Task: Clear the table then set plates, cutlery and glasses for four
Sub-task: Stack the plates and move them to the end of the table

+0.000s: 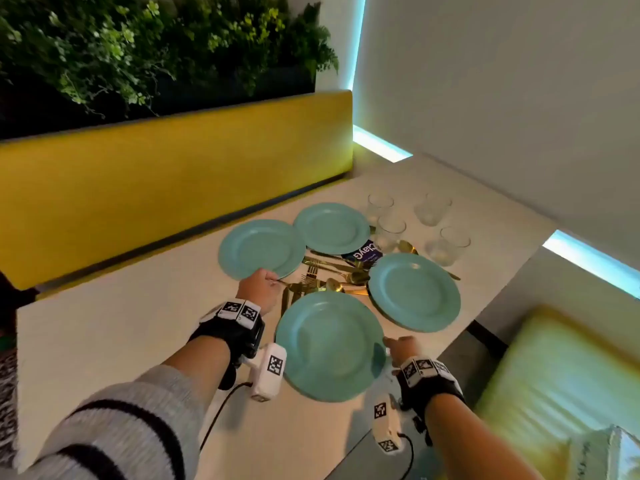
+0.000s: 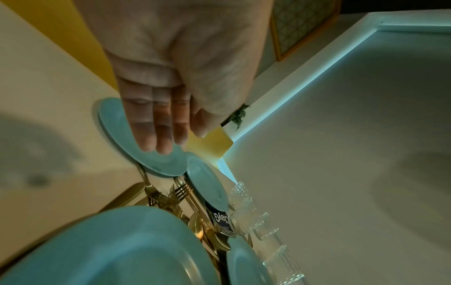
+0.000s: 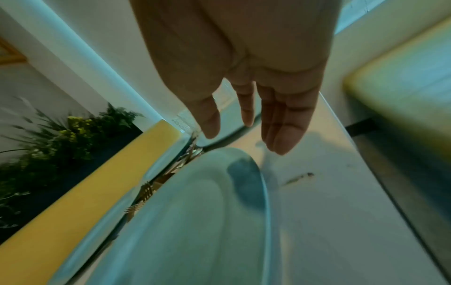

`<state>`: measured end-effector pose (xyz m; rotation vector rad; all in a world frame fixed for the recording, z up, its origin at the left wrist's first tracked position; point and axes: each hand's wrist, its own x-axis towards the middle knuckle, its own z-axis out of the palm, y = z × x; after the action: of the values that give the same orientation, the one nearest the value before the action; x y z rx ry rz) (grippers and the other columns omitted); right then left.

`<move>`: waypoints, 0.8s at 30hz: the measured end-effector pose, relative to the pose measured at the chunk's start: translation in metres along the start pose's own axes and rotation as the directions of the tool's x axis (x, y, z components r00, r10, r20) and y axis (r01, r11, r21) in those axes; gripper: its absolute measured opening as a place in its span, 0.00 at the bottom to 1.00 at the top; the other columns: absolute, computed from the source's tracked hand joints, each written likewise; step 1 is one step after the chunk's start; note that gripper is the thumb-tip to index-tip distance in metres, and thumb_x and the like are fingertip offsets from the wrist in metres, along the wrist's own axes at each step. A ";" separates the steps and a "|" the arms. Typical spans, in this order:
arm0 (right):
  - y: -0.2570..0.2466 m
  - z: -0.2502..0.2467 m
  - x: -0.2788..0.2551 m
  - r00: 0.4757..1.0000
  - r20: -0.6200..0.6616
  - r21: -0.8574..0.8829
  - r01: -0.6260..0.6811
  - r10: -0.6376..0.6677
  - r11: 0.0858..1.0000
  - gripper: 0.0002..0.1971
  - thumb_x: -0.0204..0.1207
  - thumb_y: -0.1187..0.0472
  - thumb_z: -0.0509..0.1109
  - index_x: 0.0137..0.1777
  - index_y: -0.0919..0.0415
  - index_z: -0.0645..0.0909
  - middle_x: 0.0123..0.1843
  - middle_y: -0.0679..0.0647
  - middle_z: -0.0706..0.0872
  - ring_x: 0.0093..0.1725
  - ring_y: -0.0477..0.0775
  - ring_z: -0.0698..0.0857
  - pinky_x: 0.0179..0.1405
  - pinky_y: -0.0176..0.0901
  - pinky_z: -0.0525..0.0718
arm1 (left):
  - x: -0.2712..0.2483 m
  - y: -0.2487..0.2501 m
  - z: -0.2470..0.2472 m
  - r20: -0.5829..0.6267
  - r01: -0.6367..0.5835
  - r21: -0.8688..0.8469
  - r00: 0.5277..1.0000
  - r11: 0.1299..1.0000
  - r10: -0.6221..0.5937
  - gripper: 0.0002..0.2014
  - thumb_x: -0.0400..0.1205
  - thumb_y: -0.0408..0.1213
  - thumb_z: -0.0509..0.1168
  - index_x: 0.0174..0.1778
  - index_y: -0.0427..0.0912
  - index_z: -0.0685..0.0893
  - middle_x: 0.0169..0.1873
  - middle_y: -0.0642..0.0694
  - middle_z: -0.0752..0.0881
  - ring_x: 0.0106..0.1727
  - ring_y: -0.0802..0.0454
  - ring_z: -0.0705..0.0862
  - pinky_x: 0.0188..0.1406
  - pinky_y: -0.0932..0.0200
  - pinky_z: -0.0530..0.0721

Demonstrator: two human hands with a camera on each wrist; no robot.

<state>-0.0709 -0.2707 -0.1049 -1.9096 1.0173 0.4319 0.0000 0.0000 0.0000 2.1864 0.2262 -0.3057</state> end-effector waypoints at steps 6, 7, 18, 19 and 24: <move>-0.013 0.003 -0.005 0.997 0.058 -0.107 0.047 -0.041 0.993 0.23 0.83 0.53 0.60 0.68 0.70 0.78 0.66 0.66 0.82 0.67 0.64 0.81 0.67 0.50 0.79 | 0.017 -0.009 0.023 0.057 0.112 0.085 0.992 0.990 -0.117 0.15 0.81 0.37 0.62 0.63 0.40 0.78 0.61 0.40 0.85 0.61 0.39 0.85 0.63 0.51 0.82; -0.016 0.002 -0.009 0.998 0.059 -0.164 0.042 -0.032 0.986 0.23 0.84 0.53 0.57 0.69 0.70 0.77 0.68 0.66 0.81 0.68 0.63 0.80 0.67 0.48 0.77 | 0.018 -0.011 0.025 0.069 0.126 0.100 0.989 0.987 -0.133 0.16 0.81 0.37 0.62 0.64 0.40 0.78 0.60 0.39 0.86 0.62 0.39 0.84 0.63 0.52 0.82; -0.015 -0.018 -0.045 0.995 -0.020 0.215 0.097 -0.095 0.972 0.20 0.85 0.57 0.58 0.66 0.73 0.77 0.56 0.70 0.83 0.53 0.64 0.83 0.62 0.60 0.82 | 0.005 -0.018 0.020 0.114 0.155 0.096 0.980 0.983 -0.166 0.21 0.83 0.48 0.60 0.68 0.40 0.75 0.67 0.39 0.81 0.68 0.39 0.79 0.68 0.53 0.75; -0.017 -0.021 -0.048 0.995 -0.030 0.266 0.098 -0.093 0.959 0.20 0.85 0.57 0.58 0.65 0.73 0.77 0.52 0.68 0.82 0.51 0.62 0.82 0.64 0.61 0.81 | 0.003 -0.017 0.017 0.122 0.157 0.090 0.978 0.983 -0.168 0.22 0.83 0.50 0.58 0.68 0.39 0.75 0.68 0.38 0.80 0.69 0.39 0.78 0.69 0.53 0.74; -0.024 -0.027 -0.062 0.994 0.060 0.534 0.043 -0.088 0.844 0.16 0.86 0.57 0.56 0.55 0.71 0.79 0.46 0.65 0.84 0.46 0.63 0.83 0.60 0.63 0.81 | 0.009 -0.015 0.022 0.342 0.131 -0.103 0.936 0.986 -0.089 0.28 0.81 0.64 0.52 0.37 0.42 0.82 0.38 0.37 0.86 0.46 0.42 0.85 0.51 0.55 0.80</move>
<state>-0.0917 -0.2573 -0.0376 -1.4050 0.8981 0.1580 0.0020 -0.0086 -0.0269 1.9645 0.1713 -0.7033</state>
